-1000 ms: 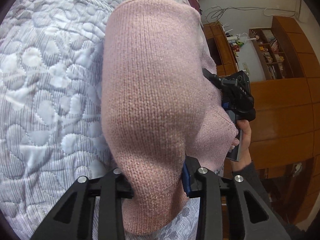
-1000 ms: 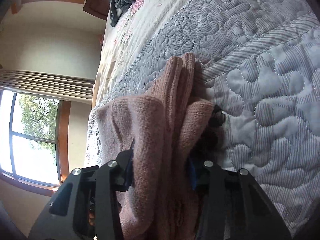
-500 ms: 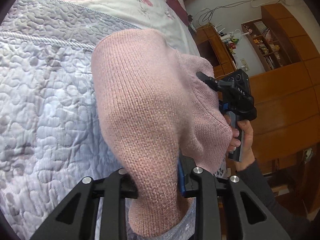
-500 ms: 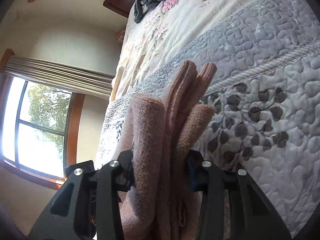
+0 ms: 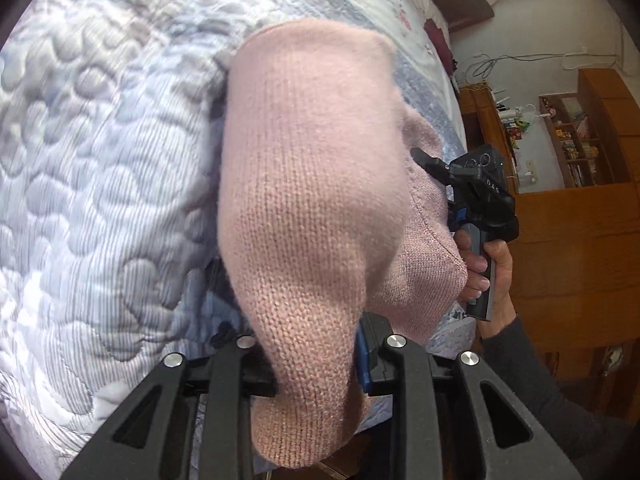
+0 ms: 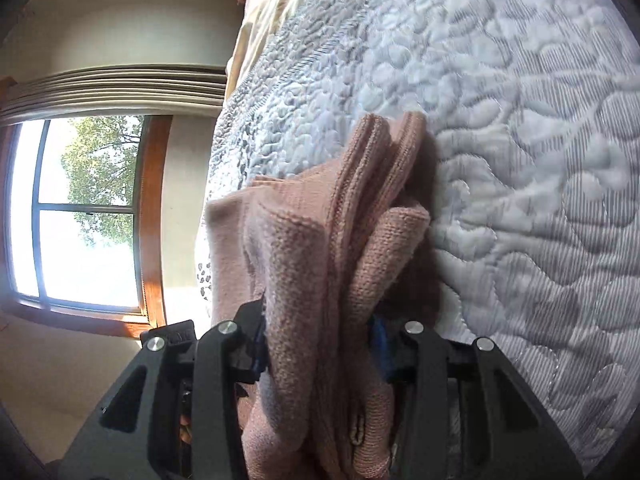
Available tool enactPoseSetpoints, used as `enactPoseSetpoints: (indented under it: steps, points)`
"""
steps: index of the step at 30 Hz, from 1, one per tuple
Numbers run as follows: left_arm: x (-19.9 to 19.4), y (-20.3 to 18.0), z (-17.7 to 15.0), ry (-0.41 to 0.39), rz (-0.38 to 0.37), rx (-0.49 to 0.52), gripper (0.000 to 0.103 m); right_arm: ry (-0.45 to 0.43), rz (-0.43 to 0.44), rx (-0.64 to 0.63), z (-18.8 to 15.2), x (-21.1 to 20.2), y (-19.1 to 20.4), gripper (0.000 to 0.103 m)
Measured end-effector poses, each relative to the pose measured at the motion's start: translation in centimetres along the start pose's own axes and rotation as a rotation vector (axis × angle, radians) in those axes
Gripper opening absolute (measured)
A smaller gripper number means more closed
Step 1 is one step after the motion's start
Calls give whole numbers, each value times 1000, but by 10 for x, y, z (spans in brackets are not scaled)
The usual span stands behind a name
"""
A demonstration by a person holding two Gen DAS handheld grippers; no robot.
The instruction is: Fold small clothes
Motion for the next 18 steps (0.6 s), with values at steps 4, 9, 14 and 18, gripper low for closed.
enactPoseSetpoints:
  steps: [4,9,14,18]
  points:
    - [9,6,-3,-16,38,-26,51,-53,-116,-9,-3,-15,0,56]
    - [-51,-45,-2,-195,270,140,55,-186,-181,-177,-33,-58,46,66]
    - [-18,-79,-9,-136,77,251,53,-164,-261,-239,-46,-37,38,8]
    - [37,-57,-14,2,87,191,48,-231,-138,-261,-43,-43,46,7]
Point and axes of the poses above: each gripper's, at about its wrist camera, not at the fingertips, and x roughly the way its jaws point, y to its left, z to its top, the point moved 3 cm from there along x, roughly the way its jaws point, and after that the axes turned 14 degrees about x, right-handed, at the moved point
